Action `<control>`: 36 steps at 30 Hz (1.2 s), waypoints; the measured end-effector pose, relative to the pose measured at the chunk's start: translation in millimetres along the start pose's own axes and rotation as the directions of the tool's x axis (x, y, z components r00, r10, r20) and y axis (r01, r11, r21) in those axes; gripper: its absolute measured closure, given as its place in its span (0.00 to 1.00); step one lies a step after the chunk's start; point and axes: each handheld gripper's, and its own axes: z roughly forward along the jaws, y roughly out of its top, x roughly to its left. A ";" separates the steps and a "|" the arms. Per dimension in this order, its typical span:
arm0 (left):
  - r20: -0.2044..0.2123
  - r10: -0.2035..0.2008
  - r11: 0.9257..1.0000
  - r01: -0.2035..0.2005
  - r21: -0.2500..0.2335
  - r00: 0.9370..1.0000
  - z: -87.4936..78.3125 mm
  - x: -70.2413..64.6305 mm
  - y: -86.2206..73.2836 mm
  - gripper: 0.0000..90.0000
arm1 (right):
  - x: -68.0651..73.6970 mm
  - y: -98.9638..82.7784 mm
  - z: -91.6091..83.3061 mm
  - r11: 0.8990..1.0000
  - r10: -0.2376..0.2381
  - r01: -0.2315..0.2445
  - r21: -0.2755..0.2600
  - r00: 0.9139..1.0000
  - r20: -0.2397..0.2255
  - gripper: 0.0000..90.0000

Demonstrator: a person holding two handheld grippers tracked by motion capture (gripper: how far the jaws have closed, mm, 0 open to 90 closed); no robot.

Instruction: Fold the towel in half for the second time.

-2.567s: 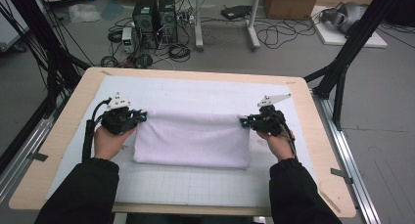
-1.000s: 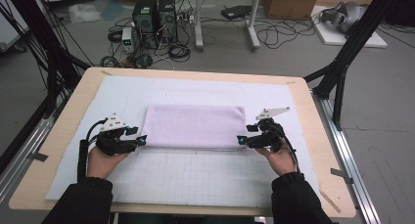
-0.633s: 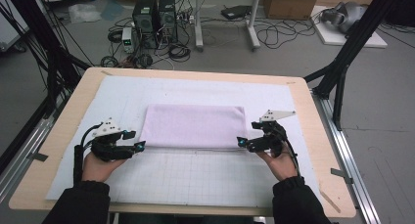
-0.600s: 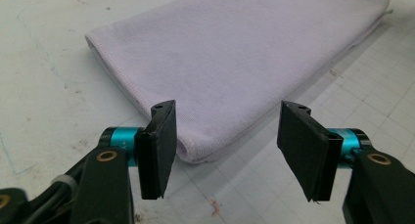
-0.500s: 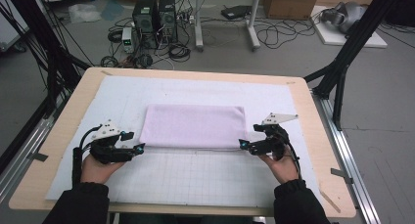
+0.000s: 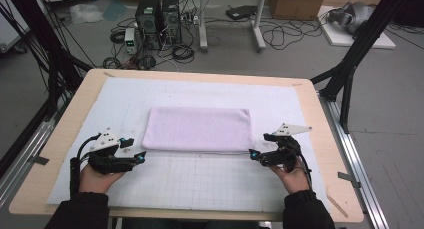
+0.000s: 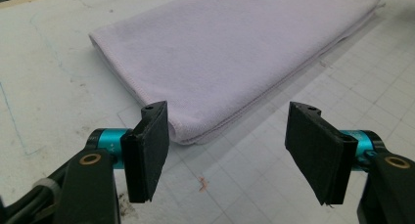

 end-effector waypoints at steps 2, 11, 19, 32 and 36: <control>0.001 -0.003 1.000 0.003 -0.003 1.000 -1.1 -0.3 -1.4 0.37 | 2.9 -1.1 -1.4 1.000 -0.006 0.006 -0.001 1.000 0.002 0.12; -0.006 -0.004 1.000 0.004 -0.009 1.000 -8.2 -3.4 -5.5 0.32 | 12.7 -5.1 -17.0 0.998 -0.014 0.014 -0.056 1.000 -0.003 0.12; 0.000 -0.002 1.000 0.002 -0.017 1.000 -11.7 -5.6 -6.8 0.30 | 16.7 -13.2 -27.2 0.998 -0.011 0.012 -0.063 1.000 0.009 0.12; -0.012 -0.007 1.000 0.007 -0.029 1.000 -21.2 -8.0 -14.0 0.30 | 20.1 -28.9 -45.3 0.997 -0.011 0.014 -0.070 0.999 0.041 0.12; -0.019 -0.008 0.999 0.007 -0.036 1.000 -25.7 -8.5 -15.4 0.30 | 21.0 -33.3 -47.8 0.998 -0.022 0.025 -0.056 0.998 0.051 0.12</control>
